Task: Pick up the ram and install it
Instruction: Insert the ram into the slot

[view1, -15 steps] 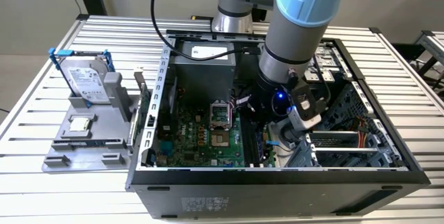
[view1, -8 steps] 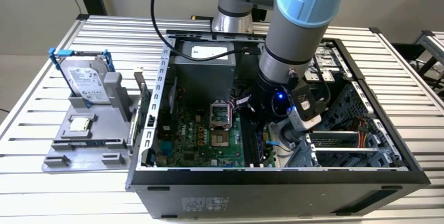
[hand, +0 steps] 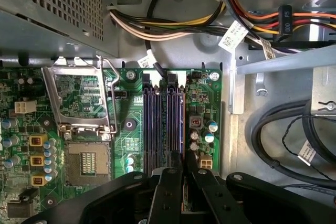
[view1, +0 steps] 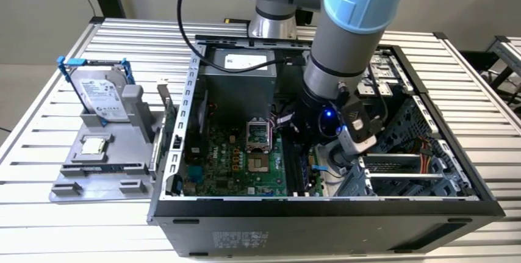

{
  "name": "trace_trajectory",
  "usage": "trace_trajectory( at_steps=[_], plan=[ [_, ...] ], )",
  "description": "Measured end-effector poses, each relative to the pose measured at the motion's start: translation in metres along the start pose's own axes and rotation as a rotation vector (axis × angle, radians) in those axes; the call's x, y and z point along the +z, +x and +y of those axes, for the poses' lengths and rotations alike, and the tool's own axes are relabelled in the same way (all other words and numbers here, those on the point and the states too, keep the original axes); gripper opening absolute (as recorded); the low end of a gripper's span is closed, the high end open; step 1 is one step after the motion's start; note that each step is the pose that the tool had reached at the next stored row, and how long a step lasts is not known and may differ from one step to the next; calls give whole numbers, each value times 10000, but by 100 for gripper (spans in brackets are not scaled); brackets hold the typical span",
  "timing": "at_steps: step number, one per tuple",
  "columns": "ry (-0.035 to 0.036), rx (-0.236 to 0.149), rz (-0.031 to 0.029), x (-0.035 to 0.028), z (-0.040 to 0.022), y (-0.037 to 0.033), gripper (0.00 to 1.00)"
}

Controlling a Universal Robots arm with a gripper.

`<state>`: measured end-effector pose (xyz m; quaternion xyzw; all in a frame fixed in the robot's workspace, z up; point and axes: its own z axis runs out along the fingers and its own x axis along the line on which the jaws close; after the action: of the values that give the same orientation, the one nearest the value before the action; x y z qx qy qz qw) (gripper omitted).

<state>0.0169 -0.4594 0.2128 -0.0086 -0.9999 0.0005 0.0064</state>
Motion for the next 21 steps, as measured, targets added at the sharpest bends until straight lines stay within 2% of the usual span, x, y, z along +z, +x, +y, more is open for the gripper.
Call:
trace_trajectory(
  at_steps=[6, 15, 16, 21],
  plan=[
    [2, 2, 14, 39, 0, 0, 0],
    [7, 0, 32, 39, 0, 0, 0],
    [14, 1, 36, 37, -2, 1, 100],
    [11, 0, 46, 39, 1, 0, 100]
  ],
)
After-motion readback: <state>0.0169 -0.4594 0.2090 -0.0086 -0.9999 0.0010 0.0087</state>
